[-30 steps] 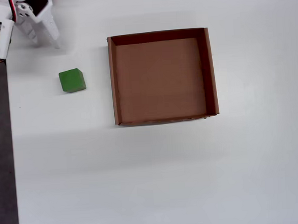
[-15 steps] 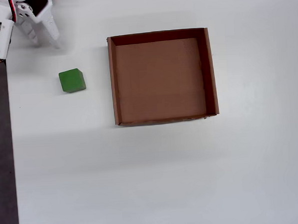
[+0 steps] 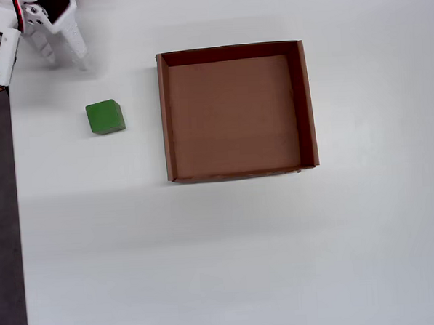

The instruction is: Grasp a green cube and put it in a box.

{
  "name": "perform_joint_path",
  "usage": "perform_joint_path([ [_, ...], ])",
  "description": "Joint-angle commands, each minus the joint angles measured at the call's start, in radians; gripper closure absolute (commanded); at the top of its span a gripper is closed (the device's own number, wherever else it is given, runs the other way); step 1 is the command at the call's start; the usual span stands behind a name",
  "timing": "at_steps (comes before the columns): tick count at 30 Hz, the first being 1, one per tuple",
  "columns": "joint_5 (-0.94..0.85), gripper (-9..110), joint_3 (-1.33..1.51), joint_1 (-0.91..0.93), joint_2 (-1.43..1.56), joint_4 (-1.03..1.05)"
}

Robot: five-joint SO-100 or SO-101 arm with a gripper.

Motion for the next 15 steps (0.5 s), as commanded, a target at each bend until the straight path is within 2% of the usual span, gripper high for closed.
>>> perform_joint_path([
  [1, 0.005, 80, -0.005, -0.009, 0.005, -0.005],
  [7, 0.003, 80, -0.006, -0.012, 0.005, -0.026],
  [15, -0.014, 80, -0.012, -0.147, 0.003, -0.135],
])
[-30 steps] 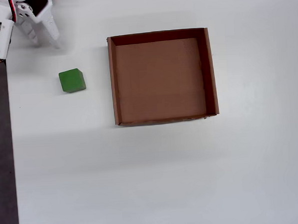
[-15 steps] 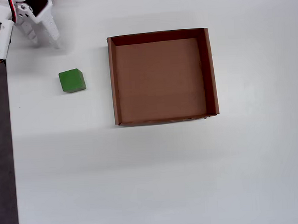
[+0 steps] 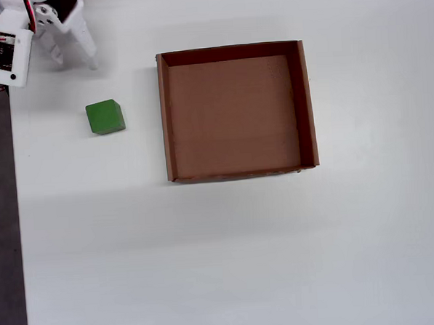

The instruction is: Grasp a green cube and put it in a box.

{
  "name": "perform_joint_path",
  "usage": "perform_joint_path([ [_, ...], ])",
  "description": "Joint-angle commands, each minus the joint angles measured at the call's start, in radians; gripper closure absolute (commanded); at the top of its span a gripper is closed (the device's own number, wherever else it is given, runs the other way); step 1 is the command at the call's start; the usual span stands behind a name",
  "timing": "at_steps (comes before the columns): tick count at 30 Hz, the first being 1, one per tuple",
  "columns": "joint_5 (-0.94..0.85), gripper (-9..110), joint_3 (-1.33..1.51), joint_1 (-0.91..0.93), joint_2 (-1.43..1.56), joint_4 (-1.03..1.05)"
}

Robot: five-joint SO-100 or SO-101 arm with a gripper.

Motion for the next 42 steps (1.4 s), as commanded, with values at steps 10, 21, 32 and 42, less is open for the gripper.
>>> perform_joint_path([
  [10, -0.156, 80, -0.143, -0.089, -0.196, -0.078],
  [21, -0.233, 80, -0.249, -0.123, -0.535, -0.278],
  [32, -0.301, 80, -0.383, -0.115, -0.845, -0.357],
  [42, -0.301, 80, -0.477, -0.126, -0.925, -0.336],
])
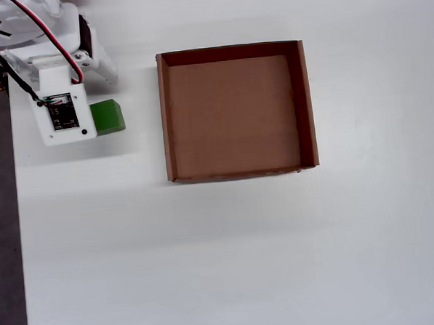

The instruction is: Grasp a green cube and put it in a box.

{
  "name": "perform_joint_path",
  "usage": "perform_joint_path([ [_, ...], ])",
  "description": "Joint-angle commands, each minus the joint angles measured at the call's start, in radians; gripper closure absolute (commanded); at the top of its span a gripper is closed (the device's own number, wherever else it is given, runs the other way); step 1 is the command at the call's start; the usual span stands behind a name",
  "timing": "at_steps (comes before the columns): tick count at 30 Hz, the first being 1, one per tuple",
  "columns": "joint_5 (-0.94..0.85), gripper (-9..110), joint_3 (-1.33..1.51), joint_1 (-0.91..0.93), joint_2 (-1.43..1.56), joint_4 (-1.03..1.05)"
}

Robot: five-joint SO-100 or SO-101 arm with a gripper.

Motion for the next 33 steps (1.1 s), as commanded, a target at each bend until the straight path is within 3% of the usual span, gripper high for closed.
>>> perform_joint_path([
  [1, -0.020, 80, -0.055, -0.006, -0.005, -0.003],
  [9, -0.021, 74, -0.098, -0.006, -0.043, 0.026],
  [21, -0.054, 74, -0.247, -0.002, -0.227, 0.071],
  [33, -0.202, 74, -0.318, 0.054, -0.302, 0.112],
])
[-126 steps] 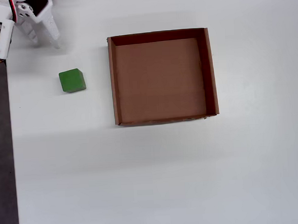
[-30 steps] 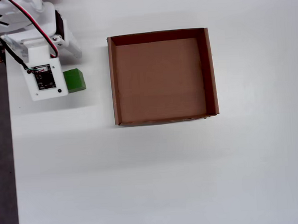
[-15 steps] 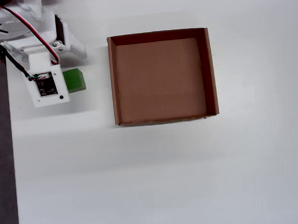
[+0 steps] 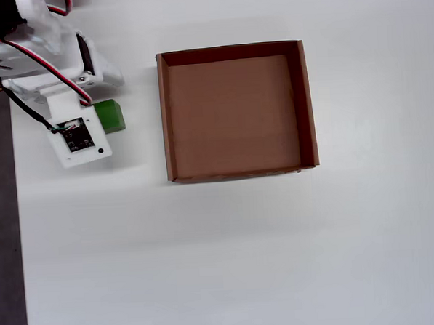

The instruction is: Grasp a green cube and put it in a box.

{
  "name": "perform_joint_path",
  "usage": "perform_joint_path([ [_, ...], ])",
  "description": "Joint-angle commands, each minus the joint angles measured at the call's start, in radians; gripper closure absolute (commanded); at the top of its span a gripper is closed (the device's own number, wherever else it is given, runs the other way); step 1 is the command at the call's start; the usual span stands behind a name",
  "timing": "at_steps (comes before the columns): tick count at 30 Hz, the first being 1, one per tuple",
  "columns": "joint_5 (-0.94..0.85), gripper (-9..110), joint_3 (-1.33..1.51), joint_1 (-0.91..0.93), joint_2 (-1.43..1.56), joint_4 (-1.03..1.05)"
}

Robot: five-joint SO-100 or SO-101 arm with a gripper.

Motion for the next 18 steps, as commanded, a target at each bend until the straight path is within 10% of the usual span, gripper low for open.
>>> perform_joint_path([
  [1, -0.037, 74, -0.064, 0.025, 0.002, 0.005],
  [18, -0.037, 74, -0.245, 0.031, -0.206, -0.031],
])
